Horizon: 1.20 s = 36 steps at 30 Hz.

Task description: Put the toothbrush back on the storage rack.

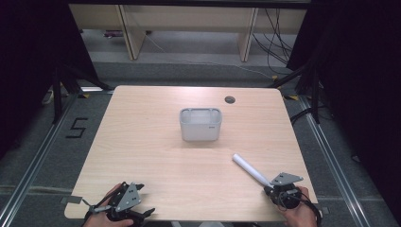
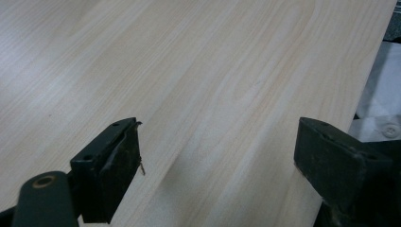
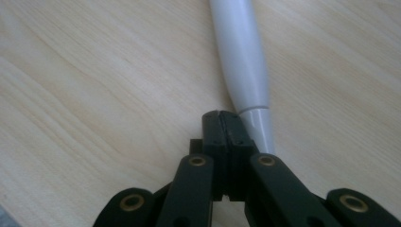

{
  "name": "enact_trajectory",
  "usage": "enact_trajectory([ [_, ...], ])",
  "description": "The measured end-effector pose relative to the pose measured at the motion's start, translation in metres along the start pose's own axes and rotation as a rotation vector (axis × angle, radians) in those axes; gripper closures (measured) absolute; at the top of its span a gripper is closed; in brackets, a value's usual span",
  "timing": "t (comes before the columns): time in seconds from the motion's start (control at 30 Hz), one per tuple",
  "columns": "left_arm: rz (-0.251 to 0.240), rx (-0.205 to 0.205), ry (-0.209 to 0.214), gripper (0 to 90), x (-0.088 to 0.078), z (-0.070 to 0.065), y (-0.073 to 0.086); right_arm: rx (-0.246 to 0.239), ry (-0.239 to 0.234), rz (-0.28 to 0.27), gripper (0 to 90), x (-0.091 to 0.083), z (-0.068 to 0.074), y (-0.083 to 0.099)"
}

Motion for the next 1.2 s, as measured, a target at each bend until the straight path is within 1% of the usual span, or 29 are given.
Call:
enact_trajectory([
  [0.07,0.002,-0.002,0.001,14.8,0.0,0.0,0.0,-0.015,0.019,-0.01,89.9,0.001,-0.005,0.001],
  [0.13,0.001,-0.001,-0.003,14.8,0.0,0.001,0.0,0.023,0.026,0.012,89.9,0.001,-0.007,0.003],
  [0.17,0.0,-0.001,0.0,14.8,0.0,0.0,0.0,0.004,0.036,0.004,89.9,0.002,-0.01,0.003],
  [0.23,0.001,0.0,0.001,14.8,0.001,0.0,0.0,0.009,0.045,0.012,89.8,0.002,-0.013,0.004],
  [0.3,0.004,0.001,-0.003,14.8,0.001,0.001,0.0,0.045,0.054,0.025,89.8,0.002,-0.014,0.006],
  [0.33,0.002,0.001,-0.002,14.8,0.001,0.001,0.0,0.028,0.064,0.01,89.9,0.003,-0.018,0.005],
  [0.37,0.01,0.008,-0.011,14.8,0.0,0.002,0.001,0.029,0.072,0.012,89.8,0.004,-0.021,0.005],
  [0.4,0.013,0.011,-0.008,14.8,0.0,0.002,0.001,0.039,0.077,0.008,89.8,0.005,-0.023,0.004],
  [0.43,0.015,0.011,-0.008,14.8,0.0,0.002,0.001,0.031,0.09,-0.001,89.8,0.006,-0.027,0.003],
  [0.47,0.005,0.001,-0.002,14.8,0.001,0.001,0.001,0.031,0.09,-0.001,89.8,0.006,-0.027,0.003],
  [0.5,0.013,0.009,-0.005,14.8,0.0,0.002,0.001,0.049,0.099,-0.004,89.9,0.008,-0.03,0.001],
  [0.53,0.008,0.005,-0.011,14.8,0.001,0.002,0.0,0.049,0.099,-0.004,89.9,0.008,-0.03,0.001],
  [0.57,-0.003,0.0,0.002,14.8,0.001,0.0,0.0,0.028,0.104,-0.002,89.8,0.009,-0.032,0.002],
  [0.6,-0.004,0.001,0.002,14.8,0.001,0.0,0.0,0.054,0.105,0.0,89.9,0.009,-0.032,0.0],
  [0.63,-0.003,0.0,0.003,14.8,0.001,0.0,0.0,0.063,0.109,-0.005,89.9,0.01,-0.033,-0.001],
  [0.7,-0.003,-0.001,0.002,14.8,0.002,0.0,0.0,0.049,0.118,-0.011,89.8,0.012,-0.037,-0.003],
  [0.73,-0.004,-0.001,0.002,14.8,0.002,0.0,0.0,0.056,0.123,-0.009,89.9,0.013,-0.038,-0.004],
  [0.77,-0.004,0.0,0.003,14.8,0.002,0.0,0.0,0.075,0.128,-0.011,89.9,0.014,-0.038,-0.007],
  [0.8,-0.002,0.0,0.003,14.8,0.002,-0.001,0.0,0.075,0.128,-0.011,89.9,0.014,-0.038,-0.007],
  [0.83,-0.004,0.001,0.001,14.8,0.002,0.0,0.0,0.035,0.139,-0.021,89.8,0.017,-0.042,-0.008],
  [0.87,-0.004,0.001,0.001,14.8,0.002,0.0,0.0,0.035,0.139,-0.021,89.8,0.017,-0.042,-0.008],
  [0.9,-0.004,-0.001,0.003,14.8,0.002,0.0,0.0,0.045,0.141,-0.02,89.9,0.019,-0.043,-0.011],
  [1.0,-0.001,0.001,0.004,14.8,0.002,0.0,0.0,0.045,0.147,-0.019,89.9,0.021,-0.044,-0.013],
  [1.03,-0.002,0.001,0.001,14.8,0.002,0.0,0.0,0.026,0.159,-0.031,89.9,0.024,-0.047,-0.016],
  [1.07,-0.001,-0.002,0.003,14.8,0.002,0.0,0.0,0.026,0.159,-0.031,89.9,0.024,-0.047,-0.016],
  [1.1,-0.003,-0.001,0.003,14.8,0.002,0.0,0.0,0.041,0.157,-0.021,89.8,0.024,-0.047,-0.017],
  [1.13,-0.004,-0.001,0.003,14.8,0.002,0.0,0.0,0.023,0.169,-0.037,89.9,0.026,-0.049,-0.02],
  [1.17,-0.003,0.0,0.003,14.8,0.002,0.0,0.0,0.04,0.165,-0.027,89.9,0.028,-0.049,-0.023],
  [1.2,-0.002,0.0,0.003,14.8,0.002,0.0,0.0,0.04,0.165,-0.027,89.9,0.028,-0.049,-0.023],
])
Point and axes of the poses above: each handheld gripper's, and its own axes: x roughly forward along the jaws, y roughly out of its underside, z roughly to its left, the point moved 8 cm from there along x, roughly forward along the jaws, and after that the axes turned 12 degrees about y, right-handed, at the moved point
